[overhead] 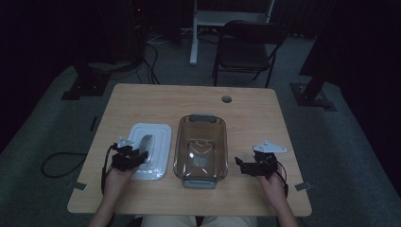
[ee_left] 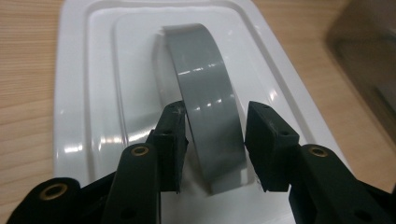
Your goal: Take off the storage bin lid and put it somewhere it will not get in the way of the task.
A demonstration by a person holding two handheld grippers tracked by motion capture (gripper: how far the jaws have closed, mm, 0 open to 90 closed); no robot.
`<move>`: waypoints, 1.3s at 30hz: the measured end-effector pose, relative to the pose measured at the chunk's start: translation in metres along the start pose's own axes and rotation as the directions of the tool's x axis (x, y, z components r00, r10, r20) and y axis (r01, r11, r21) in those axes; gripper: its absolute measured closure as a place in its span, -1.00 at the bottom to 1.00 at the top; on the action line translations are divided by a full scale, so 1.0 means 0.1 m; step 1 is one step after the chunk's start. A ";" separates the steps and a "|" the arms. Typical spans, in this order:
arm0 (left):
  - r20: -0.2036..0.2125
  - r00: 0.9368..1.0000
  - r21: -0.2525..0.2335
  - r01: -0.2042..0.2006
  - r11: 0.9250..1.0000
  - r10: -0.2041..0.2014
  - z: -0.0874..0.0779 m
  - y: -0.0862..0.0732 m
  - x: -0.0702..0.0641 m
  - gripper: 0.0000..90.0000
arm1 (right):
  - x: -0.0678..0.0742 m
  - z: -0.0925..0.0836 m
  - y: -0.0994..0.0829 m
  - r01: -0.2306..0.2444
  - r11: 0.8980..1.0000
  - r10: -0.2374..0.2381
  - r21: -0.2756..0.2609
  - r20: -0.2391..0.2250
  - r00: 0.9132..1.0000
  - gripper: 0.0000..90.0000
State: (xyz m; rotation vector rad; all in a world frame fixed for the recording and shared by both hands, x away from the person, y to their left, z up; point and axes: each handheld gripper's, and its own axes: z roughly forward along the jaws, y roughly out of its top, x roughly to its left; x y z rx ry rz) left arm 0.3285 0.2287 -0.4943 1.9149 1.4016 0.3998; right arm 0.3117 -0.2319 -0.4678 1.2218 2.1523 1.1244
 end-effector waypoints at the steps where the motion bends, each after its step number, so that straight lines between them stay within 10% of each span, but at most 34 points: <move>1: 0.010 1.000 0.003 -0.008 1.000 0.007 0.00 -0.01 -0.03 0.31 | -0.01 -0.01 0.00 -0.001 1.000 0.001 -0.002 0.002 1.000 -0.74; 18: 0.132 0.990 0.015 -0.050 0.999 0.047 0.09 -0.02 -0.22 0.29 | -0.14 -0.11 -0.02 -0.034 0.999 0.035 -0.022 0.015 0.999 -0.70; 27: 0.090 0.991 -0.077 -0.091 0.993 0.098 -0.06 0.04 -0.13 0.02 | -0.23 -0.21 -0.02 -0.054 0.998 0.054 -0.035 0.002 0.999 -0.72; 39: 0.044 0.998 -0.141 -0.029 0.990 0.036 -0.24 0.00 0.20 -0.41 | -0.35 -0.37 -0.08 -0.036 0.999 0.036 -0.008 -0.041 0.999 -0.75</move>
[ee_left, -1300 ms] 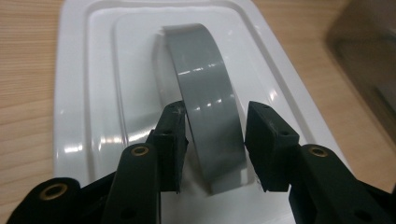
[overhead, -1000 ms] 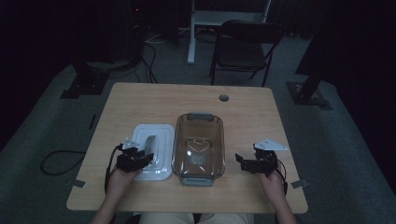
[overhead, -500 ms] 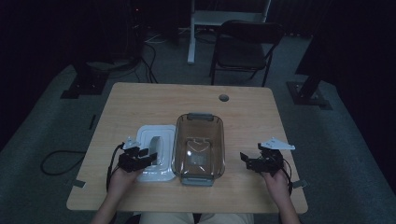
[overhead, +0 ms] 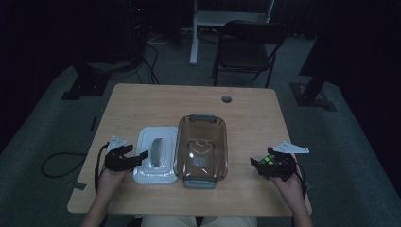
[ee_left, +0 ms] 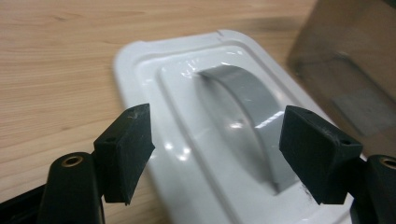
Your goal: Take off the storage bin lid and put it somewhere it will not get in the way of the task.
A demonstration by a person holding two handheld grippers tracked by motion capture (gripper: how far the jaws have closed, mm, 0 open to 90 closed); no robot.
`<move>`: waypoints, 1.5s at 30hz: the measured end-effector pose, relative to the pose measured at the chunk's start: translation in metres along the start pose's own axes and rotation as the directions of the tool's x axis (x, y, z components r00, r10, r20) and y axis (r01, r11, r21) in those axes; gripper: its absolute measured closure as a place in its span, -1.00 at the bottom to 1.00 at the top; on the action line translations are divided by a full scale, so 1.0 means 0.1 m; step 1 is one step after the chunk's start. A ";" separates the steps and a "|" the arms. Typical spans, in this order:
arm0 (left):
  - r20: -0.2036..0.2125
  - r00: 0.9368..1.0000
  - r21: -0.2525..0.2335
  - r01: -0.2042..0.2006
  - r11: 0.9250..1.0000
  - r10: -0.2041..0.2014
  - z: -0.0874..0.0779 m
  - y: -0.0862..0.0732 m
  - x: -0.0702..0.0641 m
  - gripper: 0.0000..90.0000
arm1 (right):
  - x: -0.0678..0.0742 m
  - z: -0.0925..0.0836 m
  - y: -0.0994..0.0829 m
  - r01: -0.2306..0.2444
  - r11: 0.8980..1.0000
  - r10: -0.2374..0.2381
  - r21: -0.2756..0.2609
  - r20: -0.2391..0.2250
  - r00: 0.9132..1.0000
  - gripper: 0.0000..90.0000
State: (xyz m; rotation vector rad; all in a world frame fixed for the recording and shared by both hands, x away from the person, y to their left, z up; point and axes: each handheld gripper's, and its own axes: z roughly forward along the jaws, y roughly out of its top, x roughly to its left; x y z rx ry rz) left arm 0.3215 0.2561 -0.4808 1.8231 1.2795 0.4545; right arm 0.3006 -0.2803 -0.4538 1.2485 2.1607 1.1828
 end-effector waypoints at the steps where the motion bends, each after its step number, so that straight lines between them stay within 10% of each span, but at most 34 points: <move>1: -0.011 1.000 -0.003 0.006 1.000 -0.006 -0.01 -0.01 0.03 -0.41 | 0.00 -0.01 -0.01 0.010 1.000 -0.010 0.005 0.000 1.000 -0.75; 13: -0.117 0.992 0.068 0.062 0.996 -0.054 -0.12 -0.20 0.38 -0.99 | -0.15 -0.12 -0.15 -0.011 1.000 0.011 0.007 0.041 0.999 -0.75; 31: -0.348 0.936 0.147 0.104 0.984 -0.047 -0.15 -0.49 0.73 -0.99 | -0.32 -0.01 -0.42 -0.051 0.993 0.041 0.103 0.096 0.995 -0.75; 45: -0.360 0.931 0.141 0.115 0.983 -0.057 -0.12 -0.48 0.70 -0.98 | -0.34 0.04 -0.54 -0.054 0.988 0.037 0.143 0.121 0.992 -0.56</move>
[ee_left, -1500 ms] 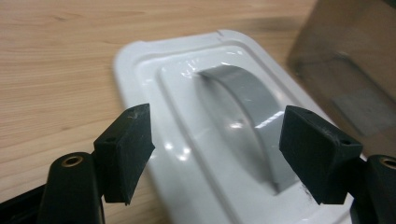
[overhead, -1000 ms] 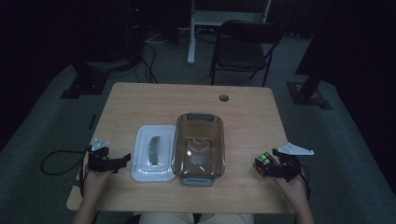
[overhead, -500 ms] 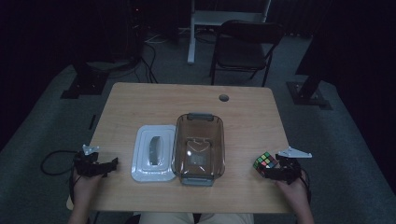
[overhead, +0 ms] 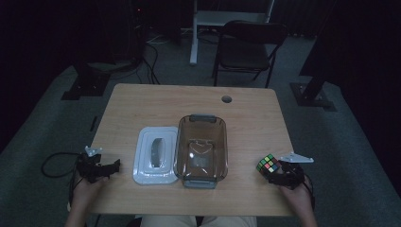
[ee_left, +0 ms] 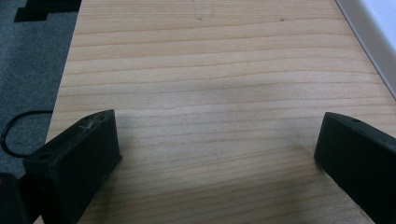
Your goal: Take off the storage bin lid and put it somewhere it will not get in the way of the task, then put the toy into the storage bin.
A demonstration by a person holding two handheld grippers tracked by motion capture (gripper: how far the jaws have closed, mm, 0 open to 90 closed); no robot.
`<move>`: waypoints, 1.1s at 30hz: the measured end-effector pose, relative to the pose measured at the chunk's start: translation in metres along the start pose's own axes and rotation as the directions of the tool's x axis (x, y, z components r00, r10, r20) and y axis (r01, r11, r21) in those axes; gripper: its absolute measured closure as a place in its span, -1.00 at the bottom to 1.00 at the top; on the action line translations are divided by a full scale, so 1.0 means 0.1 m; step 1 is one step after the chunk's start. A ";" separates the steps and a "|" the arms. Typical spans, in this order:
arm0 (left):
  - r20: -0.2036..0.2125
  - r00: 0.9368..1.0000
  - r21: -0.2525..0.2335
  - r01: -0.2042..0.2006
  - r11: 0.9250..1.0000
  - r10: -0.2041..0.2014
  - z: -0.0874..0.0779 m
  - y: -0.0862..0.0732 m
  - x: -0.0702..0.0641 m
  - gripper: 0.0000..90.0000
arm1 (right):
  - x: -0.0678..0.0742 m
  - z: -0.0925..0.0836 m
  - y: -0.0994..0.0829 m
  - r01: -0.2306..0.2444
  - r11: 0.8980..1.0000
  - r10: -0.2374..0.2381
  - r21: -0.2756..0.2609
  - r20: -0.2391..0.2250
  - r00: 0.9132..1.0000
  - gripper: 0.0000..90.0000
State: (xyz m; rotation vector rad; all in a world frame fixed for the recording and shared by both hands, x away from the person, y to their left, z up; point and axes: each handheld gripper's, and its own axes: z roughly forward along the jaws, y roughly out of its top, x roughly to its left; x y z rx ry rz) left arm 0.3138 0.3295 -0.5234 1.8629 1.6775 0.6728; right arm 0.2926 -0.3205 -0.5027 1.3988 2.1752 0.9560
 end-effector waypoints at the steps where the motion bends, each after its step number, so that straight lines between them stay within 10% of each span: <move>1: 0.000 1.000 0.001 0.000 1.000 0.000 0.00 0.00 0.00 -0.98 | 0.00 0.00 -0.01 0.003 1.000 -0.003 0.001 -0.005 1.000 -0.53; 33: 0.001 1.000 -0.005 0.000 1.000 0.000 0.00 0.00 -0.02 -0.99 | 0.07 -0.19 0.32 0.058 0.997 -0.060 -0.050 -0.031 0.998 -0.25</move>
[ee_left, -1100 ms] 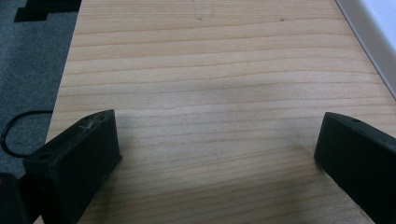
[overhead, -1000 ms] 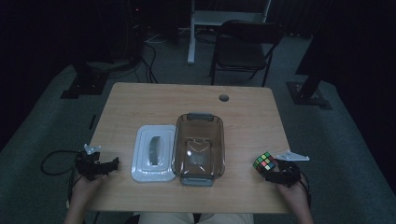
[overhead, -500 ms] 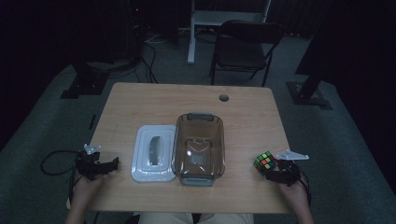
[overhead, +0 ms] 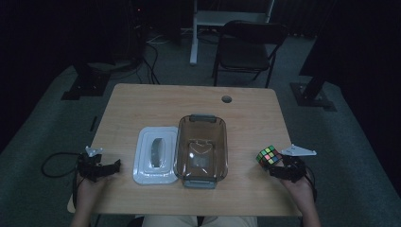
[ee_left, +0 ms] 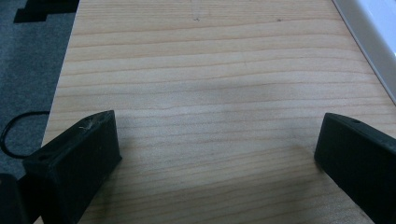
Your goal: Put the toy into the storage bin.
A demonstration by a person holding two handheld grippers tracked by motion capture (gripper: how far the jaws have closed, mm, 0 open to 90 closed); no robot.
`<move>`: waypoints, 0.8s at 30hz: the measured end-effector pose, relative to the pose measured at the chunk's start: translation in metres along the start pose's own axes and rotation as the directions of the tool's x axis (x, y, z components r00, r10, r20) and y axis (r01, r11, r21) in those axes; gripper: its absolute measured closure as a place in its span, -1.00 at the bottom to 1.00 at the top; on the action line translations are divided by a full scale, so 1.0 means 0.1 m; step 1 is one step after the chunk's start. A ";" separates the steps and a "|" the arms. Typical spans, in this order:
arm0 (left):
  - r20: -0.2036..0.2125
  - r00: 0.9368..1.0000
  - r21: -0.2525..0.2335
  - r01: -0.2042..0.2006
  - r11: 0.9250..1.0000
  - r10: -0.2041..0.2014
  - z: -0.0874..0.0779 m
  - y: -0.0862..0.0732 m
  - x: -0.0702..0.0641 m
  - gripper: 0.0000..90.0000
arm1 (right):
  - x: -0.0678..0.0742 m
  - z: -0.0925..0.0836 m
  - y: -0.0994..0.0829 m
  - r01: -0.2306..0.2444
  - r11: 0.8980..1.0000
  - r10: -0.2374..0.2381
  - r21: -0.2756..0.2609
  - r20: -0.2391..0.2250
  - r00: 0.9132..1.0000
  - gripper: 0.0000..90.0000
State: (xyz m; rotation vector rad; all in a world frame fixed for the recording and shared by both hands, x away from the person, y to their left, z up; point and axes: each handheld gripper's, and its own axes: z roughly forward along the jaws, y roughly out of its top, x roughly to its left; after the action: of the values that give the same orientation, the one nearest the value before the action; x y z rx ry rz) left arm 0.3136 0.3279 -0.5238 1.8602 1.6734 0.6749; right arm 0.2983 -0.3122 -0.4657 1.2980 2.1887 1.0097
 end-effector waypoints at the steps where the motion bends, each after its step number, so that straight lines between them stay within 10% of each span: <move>1: 0.004 1.000 0.001 -0.007 1.000 0.007 0.00 0.00 0.00 -0.99 | 0.01 -0.01 0.03 0.005 1.000 -0.005 -0.001 -0.003 1.000 -0.25; 24: 0.020 1.000 0.002 -0.024 1.000 0.024 0.04 0.04 -0.06 -0.99 | 0.22 -0.32 0.72 0.139 0.982 -0.149 -0.130 -0.077 0.986 -0.25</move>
State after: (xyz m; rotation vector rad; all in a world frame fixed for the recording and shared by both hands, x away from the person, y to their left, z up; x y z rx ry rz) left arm 0.3189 0.3213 -0.5236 1.8852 1.6428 0.6619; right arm 0.3087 -0.2832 -0.3898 1.0426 2.2082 1.1436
